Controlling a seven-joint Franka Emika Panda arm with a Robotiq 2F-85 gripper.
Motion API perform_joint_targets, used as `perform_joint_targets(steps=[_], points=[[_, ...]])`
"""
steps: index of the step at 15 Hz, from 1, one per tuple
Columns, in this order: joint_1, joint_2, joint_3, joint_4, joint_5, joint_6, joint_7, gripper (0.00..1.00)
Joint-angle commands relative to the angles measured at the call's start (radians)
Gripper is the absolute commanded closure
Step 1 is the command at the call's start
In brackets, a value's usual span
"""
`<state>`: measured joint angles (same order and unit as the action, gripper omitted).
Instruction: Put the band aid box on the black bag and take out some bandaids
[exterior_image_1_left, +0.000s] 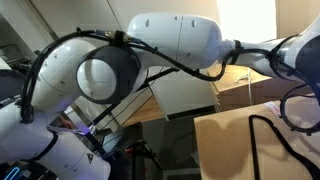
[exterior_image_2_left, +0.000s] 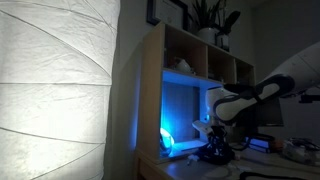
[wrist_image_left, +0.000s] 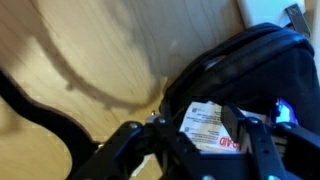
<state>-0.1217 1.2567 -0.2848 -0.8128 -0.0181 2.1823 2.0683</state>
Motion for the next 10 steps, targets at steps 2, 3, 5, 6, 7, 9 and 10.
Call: perform_joint_targets(steps=[2, 3, 5, 6, 7, 9, 10], points=[[0.002, 0.013, -0.012, 0.040, -0.005, -0.018, 0.023, 0.81], [0.003, 0.008, -0.013, 0.037, -0.005, -0.015, 0.025, 0.88], [0.003, -0.010, -0.008, 0.024, -0.001, -0.009, 0.016, 0.99], [0.003, -0.018, -0.006, 0.019, 0.000, -0.002, 0.013, 1.00], [0.006, -0.031, -0.008, 0.010, -0.001, 0.008, 0.013, 1.00], [0.008, -0.064, -0.002, -0.012, 0.003, 0.030, 0.004, 1.00], [0.009, -0.078, -0.003, -0.017, 0.002, 0.044, 0.003, 1.00]])
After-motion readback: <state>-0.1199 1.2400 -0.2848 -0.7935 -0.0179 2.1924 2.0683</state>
